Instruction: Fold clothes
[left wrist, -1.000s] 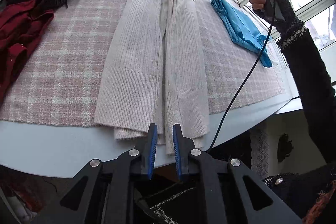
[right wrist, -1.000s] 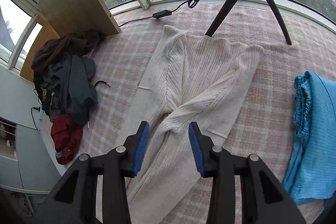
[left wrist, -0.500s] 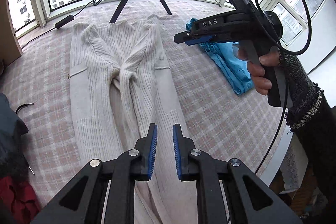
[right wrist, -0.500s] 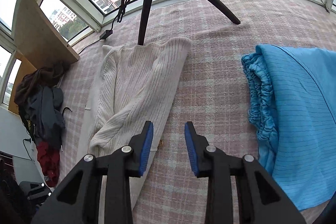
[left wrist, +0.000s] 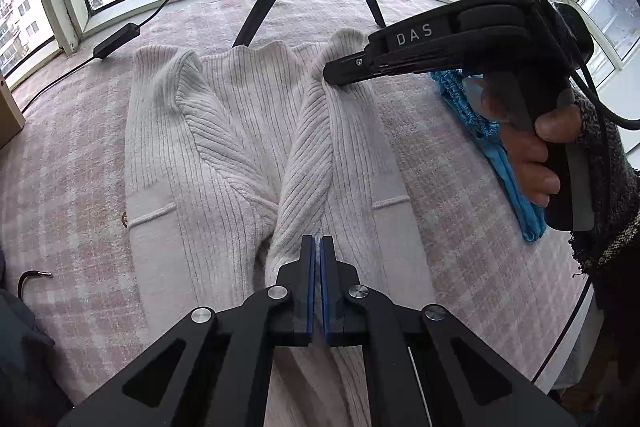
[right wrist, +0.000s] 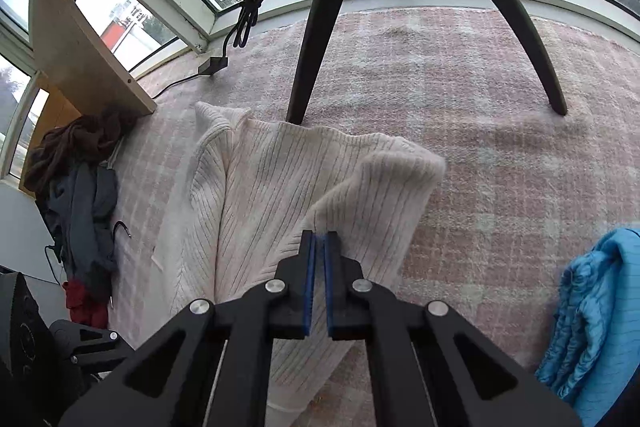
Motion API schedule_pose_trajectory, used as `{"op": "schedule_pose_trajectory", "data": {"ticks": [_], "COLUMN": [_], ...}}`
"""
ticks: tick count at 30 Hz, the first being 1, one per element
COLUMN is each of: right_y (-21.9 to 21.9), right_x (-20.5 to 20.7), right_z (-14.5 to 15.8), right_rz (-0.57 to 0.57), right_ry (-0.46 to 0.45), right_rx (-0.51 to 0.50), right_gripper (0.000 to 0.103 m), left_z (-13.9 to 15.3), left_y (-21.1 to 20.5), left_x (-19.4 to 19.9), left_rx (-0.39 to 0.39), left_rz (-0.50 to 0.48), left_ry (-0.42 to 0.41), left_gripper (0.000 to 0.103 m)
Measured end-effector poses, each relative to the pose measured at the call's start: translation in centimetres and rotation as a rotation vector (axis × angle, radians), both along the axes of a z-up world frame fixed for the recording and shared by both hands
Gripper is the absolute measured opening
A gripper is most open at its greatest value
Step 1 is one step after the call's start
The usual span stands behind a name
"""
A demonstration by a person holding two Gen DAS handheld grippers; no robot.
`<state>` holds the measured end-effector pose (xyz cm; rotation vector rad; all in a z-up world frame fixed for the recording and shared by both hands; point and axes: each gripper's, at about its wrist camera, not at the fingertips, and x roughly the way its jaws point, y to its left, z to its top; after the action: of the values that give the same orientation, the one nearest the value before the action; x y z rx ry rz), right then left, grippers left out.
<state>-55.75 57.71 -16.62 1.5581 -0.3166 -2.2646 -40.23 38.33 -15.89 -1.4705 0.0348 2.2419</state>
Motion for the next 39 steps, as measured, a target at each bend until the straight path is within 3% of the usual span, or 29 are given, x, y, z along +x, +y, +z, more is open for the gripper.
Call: {"op": "schedule_pose_trajectory", "data": {"ticks": [3,7,11,15,19,22,25,27,28,29,32,37,39], "right_y": [1.3,1.4,-0.4,-2.0,-1.8,-0.6,-1.1,-0.8,-0.6,0.1,1.9,3.0,2.9], "right_x": [1.2,2.6,2.9,2.3,2.0,1.3,-0.5,0.1,0.4,1.1,2.2,1.4,1.1], "right_z": [1.4,1.6,-0.6,-1.2,0.2,1.1,-1.2,-0.2,0.3,0.9,1.6,-0.2,-0.8], "right_rz": [-0.017,-0.015,-0.018,-0.035,-0.071,-0.136,-0.124,-0.139,-0.148,-0.169,-0.232,-0.262,-0.259], "right_ry": [0.031,0.038,0.004,-0.02,0.003,0.032,-0.071,-0.044,-0.029,-0.006,0.028,-0.016,-0.023], "right_rx": [-0.039,-0.045,-0.034,-0.082,-0.037,-0.019,-0.008,-0.006,-0.006,-0.011,0.011,0.029,0.032], "right_gripper": [0.004,0.004,0.004,0.006,0.008,0.008,0.007,0.006,0.008,0.015,0.035,0.035,0.035], "left_z": [3.2,4.0,2.4,0.7,-1.1,-3.7,-3.1,-1.5,-1.1,-0.9,-1.0,-3.7,-3.7], "left_y": [-3.1,-7.5,-9.3,-7.4,-5.7,-4.1,-3.8,-4.0,-3.6,-2.9,-0.5,2.5,2.6], "left_x": [1.0,-1.6,-6.2,-10.3,-14.8,-17.2,-16.2,-14.2,-13.3,-12.4,-10.7,-11.6,-11.5], "left_rx": [-0.003,-0.07,-0.046,-0.056,-0.014,-0.056,-0.058,0.023,0.039,0.045,0.04,-0.001,0.006], "left_rz": [0.015,0.074,0.094,0.005,-0.047,-0.09,-0.115,-0.141,-0.174,-0.214,-0.306,-0.305,-0.286], "left_ry": [0.068,0.091,0.067,0.082,0.082,0.031,0.068,0.063,0.052,0.041,-0.009,-0.103,-0.101], "left_gripper": [0.019,0.02,0.019,0.019,0.019,0.019,0.018,0.019,0.024,0.029,0.033,0.033,0.03]}}
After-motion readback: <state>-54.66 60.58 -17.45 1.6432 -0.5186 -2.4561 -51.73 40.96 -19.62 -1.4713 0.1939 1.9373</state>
